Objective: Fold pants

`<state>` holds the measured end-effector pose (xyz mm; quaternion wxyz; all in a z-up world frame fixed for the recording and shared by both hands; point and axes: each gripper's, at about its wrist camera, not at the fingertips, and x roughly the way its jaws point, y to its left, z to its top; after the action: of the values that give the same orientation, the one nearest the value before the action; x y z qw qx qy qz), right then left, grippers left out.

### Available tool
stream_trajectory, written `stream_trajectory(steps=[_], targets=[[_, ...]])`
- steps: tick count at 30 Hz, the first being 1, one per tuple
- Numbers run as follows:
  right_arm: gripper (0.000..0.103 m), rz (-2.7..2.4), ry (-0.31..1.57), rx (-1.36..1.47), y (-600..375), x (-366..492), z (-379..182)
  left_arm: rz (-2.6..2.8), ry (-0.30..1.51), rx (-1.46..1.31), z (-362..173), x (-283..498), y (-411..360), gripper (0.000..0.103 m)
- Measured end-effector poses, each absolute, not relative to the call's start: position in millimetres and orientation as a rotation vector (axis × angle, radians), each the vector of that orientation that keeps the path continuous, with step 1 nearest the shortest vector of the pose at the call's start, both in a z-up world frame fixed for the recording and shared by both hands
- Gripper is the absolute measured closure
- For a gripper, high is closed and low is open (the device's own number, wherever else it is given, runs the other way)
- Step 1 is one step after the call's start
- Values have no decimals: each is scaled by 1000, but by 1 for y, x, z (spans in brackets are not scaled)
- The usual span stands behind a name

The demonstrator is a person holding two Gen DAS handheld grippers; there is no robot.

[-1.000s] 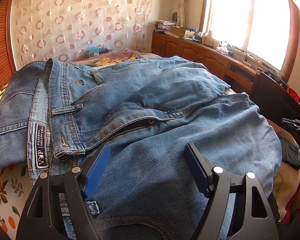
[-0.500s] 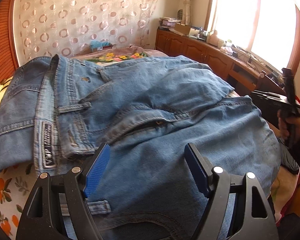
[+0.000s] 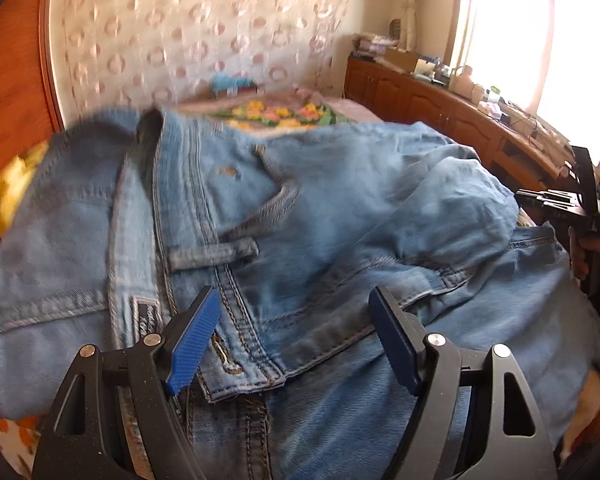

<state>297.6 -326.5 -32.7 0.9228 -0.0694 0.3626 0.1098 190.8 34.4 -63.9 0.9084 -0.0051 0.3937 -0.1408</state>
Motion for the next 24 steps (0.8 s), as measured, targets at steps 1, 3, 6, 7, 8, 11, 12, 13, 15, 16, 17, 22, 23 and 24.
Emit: stream_trajectory(steps=[1,3,6,7,8,11,12,13,15,16,17,22,23,24], targets=[[103,189,728,-154,-328,296,-29,-299,810,-33,-63,191,38,26],[103,164,699,-138,-334,288,-17,-295,798,-53,-63,190,43,26],[103,141,648,-130,-343,268,10,-302,800,-64,-65,189,44,26],[103,146,645,-118,-346,265,14,-304,800,-64,-65,189,44,26],[103,152,653,-110,-348,263,16,-306,799,-63,-65,189,44,26],[103,148,697,-127,-342,266,6,-311,800,-59,-65,191,42,26],[103,160,710,-126,-338,267,2,-312,799,-61,-65,191,43,26],[103,178,717,-122,-336,270,1,-313,795,-63,-65,190,43,26],[103,198,726,-123,-331,272,0,-308,789,-62,-65,188,44,26],[101,209,733,-122,-329,276,-1,-305,787,-60,-65,187,45,26],[99,222,743,-127,-325,278,-4,-305,784,-58,-65,187,44,26],[68,251,802,-165,-318,292,-19,-301,785,-50,-65,187,43,26],[65,258,808,-168,-318,294,-20,-300,785,-48,-65,187,43,26],[58,262,813,-173,-319,295,-20,-299,784,-45,-65,187,43,26]])
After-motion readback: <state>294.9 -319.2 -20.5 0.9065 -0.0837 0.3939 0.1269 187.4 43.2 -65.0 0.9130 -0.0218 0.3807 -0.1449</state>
